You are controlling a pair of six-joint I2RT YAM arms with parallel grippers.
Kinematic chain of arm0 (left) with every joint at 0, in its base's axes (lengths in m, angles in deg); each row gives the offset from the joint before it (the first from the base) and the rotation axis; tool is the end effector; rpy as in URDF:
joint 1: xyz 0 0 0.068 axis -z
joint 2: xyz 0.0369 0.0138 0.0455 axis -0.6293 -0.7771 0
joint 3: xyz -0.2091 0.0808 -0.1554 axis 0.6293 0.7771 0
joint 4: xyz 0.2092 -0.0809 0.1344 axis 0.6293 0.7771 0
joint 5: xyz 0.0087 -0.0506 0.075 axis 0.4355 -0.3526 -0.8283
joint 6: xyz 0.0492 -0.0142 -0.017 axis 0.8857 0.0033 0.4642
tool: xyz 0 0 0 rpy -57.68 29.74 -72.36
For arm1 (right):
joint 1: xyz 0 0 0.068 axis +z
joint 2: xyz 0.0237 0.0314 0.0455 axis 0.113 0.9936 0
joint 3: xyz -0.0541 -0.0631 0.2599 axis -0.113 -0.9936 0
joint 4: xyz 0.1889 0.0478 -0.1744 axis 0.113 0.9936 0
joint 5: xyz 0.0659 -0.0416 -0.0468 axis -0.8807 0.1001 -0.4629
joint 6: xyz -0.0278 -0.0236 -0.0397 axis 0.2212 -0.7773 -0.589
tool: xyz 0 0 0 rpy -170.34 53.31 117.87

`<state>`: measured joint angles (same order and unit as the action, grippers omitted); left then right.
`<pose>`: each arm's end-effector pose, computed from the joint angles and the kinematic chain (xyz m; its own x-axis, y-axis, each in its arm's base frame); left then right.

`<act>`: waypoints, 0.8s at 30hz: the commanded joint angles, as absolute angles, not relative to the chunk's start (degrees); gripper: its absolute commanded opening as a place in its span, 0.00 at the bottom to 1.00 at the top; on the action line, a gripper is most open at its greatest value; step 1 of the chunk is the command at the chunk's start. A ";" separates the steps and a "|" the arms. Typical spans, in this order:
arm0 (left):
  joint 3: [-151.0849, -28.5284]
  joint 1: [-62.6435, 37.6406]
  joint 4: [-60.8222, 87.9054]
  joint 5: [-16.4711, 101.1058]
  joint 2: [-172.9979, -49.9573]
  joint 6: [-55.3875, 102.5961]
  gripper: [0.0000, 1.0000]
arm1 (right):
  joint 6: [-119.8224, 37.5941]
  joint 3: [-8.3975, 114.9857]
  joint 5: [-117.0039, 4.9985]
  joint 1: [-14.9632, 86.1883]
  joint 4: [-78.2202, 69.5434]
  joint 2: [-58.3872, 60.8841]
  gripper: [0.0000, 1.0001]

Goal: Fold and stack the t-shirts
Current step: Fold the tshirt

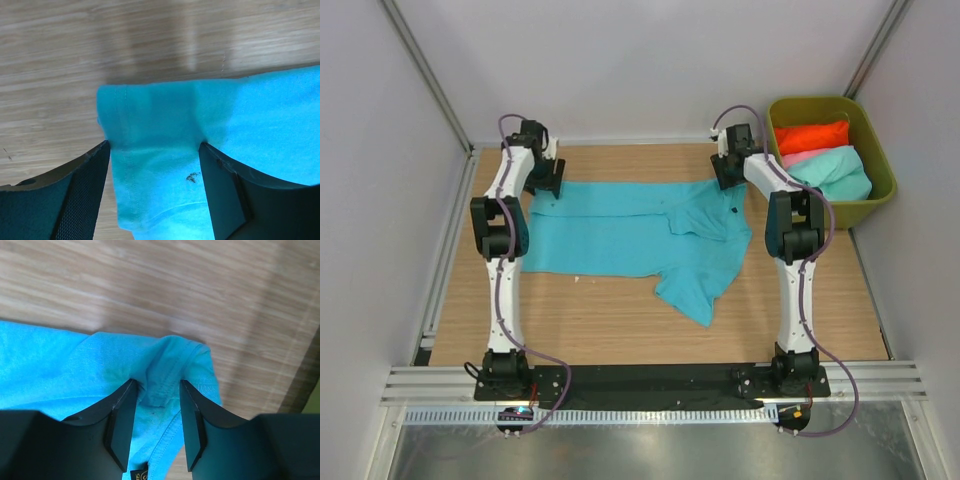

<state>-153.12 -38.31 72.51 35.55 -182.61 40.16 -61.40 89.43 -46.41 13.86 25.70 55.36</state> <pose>0.5333 -0.0073 0.1693 -0.9212 0.0977 -0.3765 0.1021 0.9947 0.0085 0.5162 0.0656 0.1686 -0.7555 -0.3326 -0.5644 -0.2926 0.9422 -0.1635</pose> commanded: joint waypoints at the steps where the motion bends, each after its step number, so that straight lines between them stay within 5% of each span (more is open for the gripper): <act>1: -154.48 -37.33 69.96 32.30 -184.78 40.28 0.73 | -63.05 92.96 -43.09 13.43 24.86 57.71 0.46; 8: -157.47 -36.10 70.58 30.63 -179.97 40.46 0.77 | -64.97 95.78 -42.03 13.69 24.07 55.80 0.47; 14: -150.28 -34.52 69.35 32.73 -158.53 38.18 0.94 | -66.39 92.98 -46.16 14.04 25.21 41.21 0.51; 23: -127.17 -31.18 70.03 36.86 -136.12 35.19 0.99 | -72.09 67.88 -65.46 15.62 31.53 14.69 0.69; 24: -125.76 -31.18 72.05 41.13 -135.22 33.53 1.00 | -73.58 66.01 -68.37 15.89 36.24 12.74 0.77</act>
